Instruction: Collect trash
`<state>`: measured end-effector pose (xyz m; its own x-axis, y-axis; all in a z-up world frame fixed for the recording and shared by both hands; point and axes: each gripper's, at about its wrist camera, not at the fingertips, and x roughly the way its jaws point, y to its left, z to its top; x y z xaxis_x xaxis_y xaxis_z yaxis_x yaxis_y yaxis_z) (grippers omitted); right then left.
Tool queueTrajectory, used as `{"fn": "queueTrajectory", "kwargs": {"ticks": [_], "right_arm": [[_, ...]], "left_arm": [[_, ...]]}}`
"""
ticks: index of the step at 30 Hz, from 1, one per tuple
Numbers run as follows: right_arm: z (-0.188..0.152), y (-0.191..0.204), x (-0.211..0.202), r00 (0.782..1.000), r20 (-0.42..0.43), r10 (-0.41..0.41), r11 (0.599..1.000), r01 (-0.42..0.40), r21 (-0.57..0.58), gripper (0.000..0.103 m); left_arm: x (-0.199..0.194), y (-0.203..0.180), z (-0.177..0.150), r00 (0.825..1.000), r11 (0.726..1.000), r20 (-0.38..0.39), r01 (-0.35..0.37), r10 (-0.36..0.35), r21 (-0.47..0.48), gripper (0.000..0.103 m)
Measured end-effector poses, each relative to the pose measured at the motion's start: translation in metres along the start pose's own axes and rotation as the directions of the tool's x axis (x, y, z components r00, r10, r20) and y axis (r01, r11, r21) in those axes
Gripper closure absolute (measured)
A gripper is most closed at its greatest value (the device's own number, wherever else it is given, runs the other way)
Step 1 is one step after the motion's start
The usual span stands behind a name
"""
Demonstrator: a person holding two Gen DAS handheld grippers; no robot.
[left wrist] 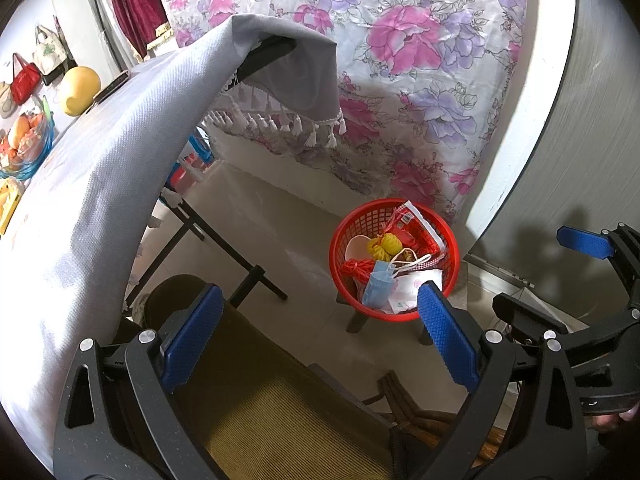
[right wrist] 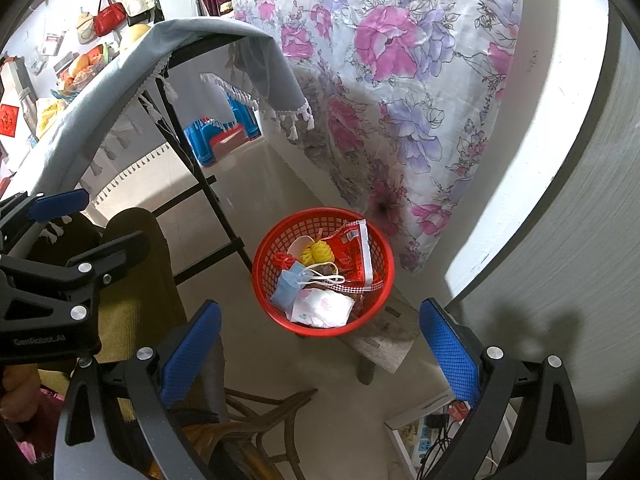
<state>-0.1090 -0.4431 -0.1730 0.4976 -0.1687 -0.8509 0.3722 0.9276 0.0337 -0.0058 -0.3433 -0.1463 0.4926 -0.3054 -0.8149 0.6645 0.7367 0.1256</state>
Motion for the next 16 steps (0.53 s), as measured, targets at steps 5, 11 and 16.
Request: {"fn": "queueTrajectory", "kwargs": {"ticks": [5,11,16], "right_arm": [[0.0003,-0.0001,-0.001,1.0,-0.001,0.003,1.0,-0.003,0.0,0.006],[0.0006,-0.0003,-0.0003,1.0,-0.003,0.005,1.0,-0.005,0.002,0.006],[0.001,0.0026,-0.0007,1.0,-0.006,0.007,1.0,-0.007,0.003,0.006]], "left_arm": [[-0.0003,-0.0005,0.0,1.0,1.0,-0.001,0.0,0.0,0.001,0.009],[-0.0007,-0.0004,-0.0005,1.0,1.0,0.003,-0.001,0.0,0.002,0.009],[-0.0039,-0.0027,0.0002,1.0,1.0,0.02,-0.01,0.01,0.02,0.009]]}}
